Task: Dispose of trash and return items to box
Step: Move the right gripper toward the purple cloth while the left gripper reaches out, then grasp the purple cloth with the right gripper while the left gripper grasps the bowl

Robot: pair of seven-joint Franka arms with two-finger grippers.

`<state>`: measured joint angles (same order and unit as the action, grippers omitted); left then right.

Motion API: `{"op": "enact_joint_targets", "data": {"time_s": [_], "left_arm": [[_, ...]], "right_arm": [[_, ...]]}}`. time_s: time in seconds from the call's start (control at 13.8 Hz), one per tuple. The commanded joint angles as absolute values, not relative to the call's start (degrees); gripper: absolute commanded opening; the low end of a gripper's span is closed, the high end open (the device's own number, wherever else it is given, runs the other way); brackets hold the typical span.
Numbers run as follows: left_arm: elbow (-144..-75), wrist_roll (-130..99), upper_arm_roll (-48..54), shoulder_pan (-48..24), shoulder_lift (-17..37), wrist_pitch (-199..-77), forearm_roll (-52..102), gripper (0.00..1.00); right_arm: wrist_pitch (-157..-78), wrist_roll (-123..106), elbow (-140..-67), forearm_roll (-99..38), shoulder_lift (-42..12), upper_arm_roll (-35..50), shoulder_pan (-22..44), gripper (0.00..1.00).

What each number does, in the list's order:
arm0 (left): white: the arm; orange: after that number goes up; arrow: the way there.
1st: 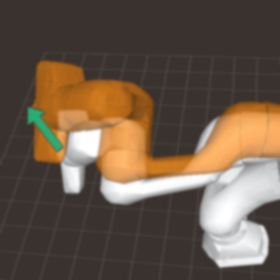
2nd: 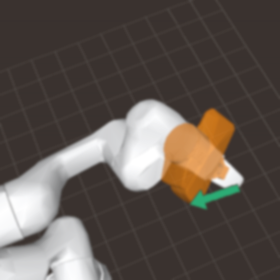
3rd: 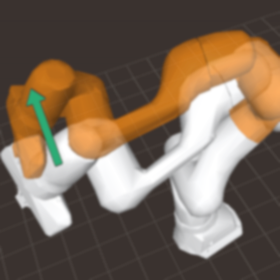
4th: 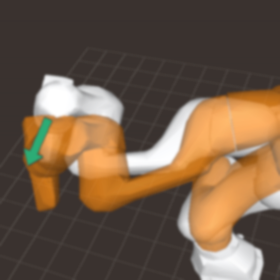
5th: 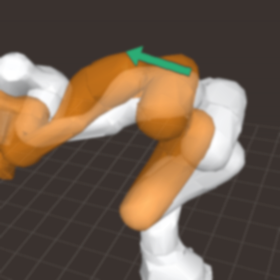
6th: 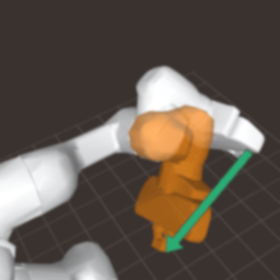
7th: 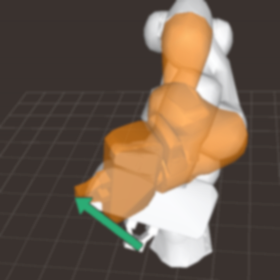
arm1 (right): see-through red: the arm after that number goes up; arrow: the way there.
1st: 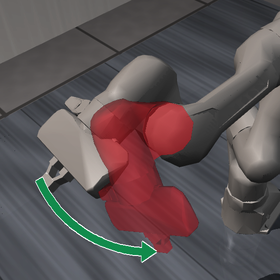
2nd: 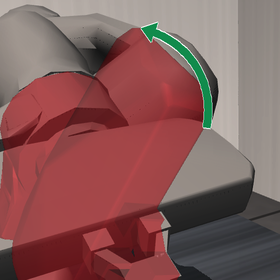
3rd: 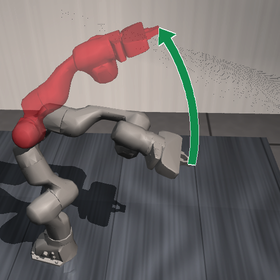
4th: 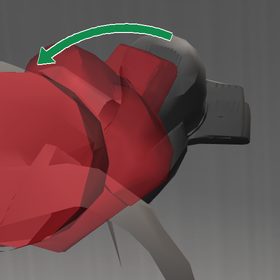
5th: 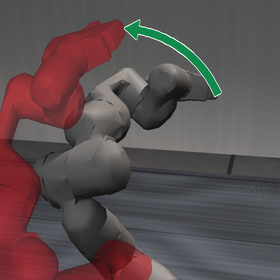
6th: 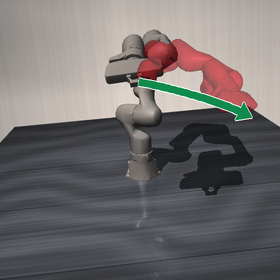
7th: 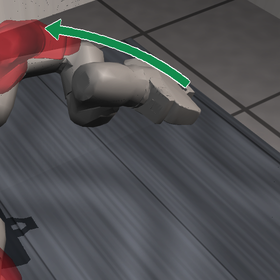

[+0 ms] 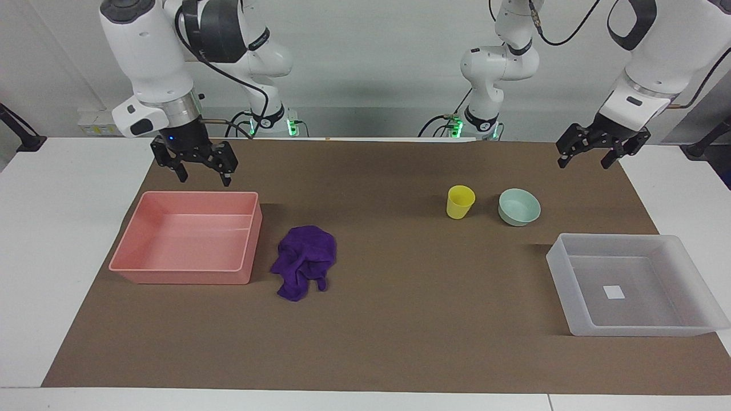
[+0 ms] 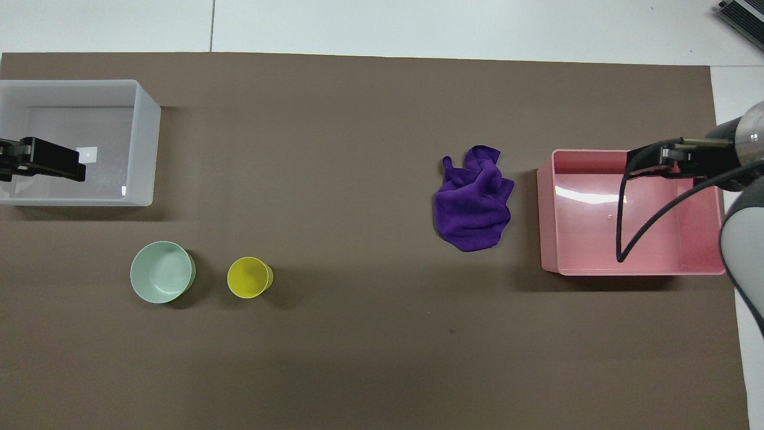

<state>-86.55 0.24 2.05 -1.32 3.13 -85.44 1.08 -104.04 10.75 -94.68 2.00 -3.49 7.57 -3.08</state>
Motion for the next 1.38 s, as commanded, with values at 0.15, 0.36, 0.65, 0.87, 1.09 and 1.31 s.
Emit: {"op": "enact_joint_targets", "data": {"time_s": [0.15, 0.36, 0.65, 0.87, 1.09, 1.31], "left_arm": [[-99.4, 0.3, 1.9, -1.5, -3.0, -82.5, 0.6, 1.00], [-118.0, 0.4, 1.5, 1.7, -11.9, -91.9, 2.8, 1.00], [-127.8, 0.4, 1.5, 3.3, -11.1, -101.5, 4.5, 1.00], [-132.0, 1.3, 1.5, 6.5, -5.5, -112.6, 5.7, 1.00], [-131.9, 1.6, 1.5, 6.6, -1.4, -115.7, 7.6, 1.00], [-131.7, 1.6, 1.5, 6.4, 0.4, -117.5, 7.8, 0.76]], "right_arm": [[-111.6, 12.3, -95.7, 3.3, -9.6, 7.6, 1.0, 1.00], [-118.1, 14.0, -97.7, 3.3, -12.7, 7.6, 2.7, 1.00], [-125.8, 17.5, -102.1, 5.6, -16.3, 7.6, 4.7, 1.00], [-130.3, 18.2, -105.9, 5.7, -17.0, 7.6, 5.9, 1.00], [-135.4, 18.6, -109.0, 5.7, -18.7, 7.6, 7.1, 1.00], [-137.1, 18.8, -110.1, 5.9, -20.6, 7.6, 7.8, 0.99]]}}
